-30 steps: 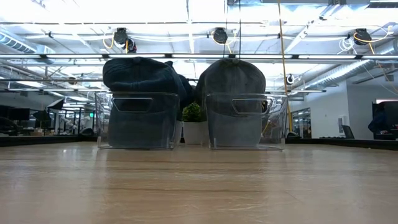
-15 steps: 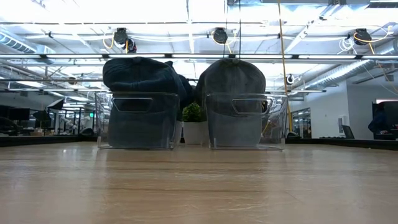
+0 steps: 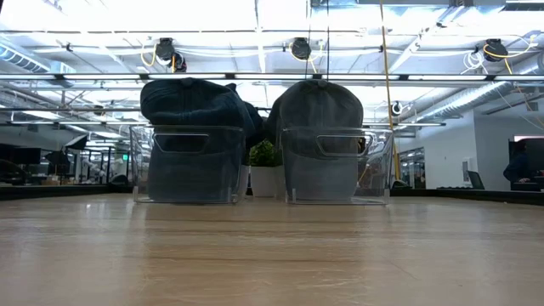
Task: Pick & Place hat
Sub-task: Put the gray cap into the right transparent bin
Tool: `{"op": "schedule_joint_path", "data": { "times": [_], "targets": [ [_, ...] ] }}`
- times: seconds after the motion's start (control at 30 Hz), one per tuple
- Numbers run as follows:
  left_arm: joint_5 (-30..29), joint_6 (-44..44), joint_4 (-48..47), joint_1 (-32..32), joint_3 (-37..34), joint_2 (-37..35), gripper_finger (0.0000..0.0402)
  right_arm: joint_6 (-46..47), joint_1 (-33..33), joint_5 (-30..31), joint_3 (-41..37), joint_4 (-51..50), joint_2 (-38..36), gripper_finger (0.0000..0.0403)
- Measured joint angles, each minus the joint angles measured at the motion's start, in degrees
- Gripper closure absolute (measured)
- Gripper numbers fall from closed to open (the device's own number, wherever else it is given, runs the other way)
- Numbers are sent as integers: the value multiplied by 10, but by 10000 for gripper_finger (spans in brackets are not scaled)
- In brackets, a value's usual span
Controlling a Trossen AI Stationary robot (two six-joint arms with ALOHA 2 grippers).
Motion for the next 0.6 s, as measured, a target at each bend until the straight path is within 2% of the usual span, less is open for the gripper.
{"op": "schedule_joint_path", "data": {
  "times": [0.17, 0.47, 0.6],
  "targets": [
    [0, -6, 8, 11, 0, 22, 394, 35, 1, -24, 0, -2, 7, 156],
    [24, -5, 22, 17, 0, 28, 394, 6, 1, -42, 0, -8, 32, 156],
    [23, -22, 23, 22, 0, 29, 394, 12, 1, -85, 0, 3, 54, 156]
  ]
}}
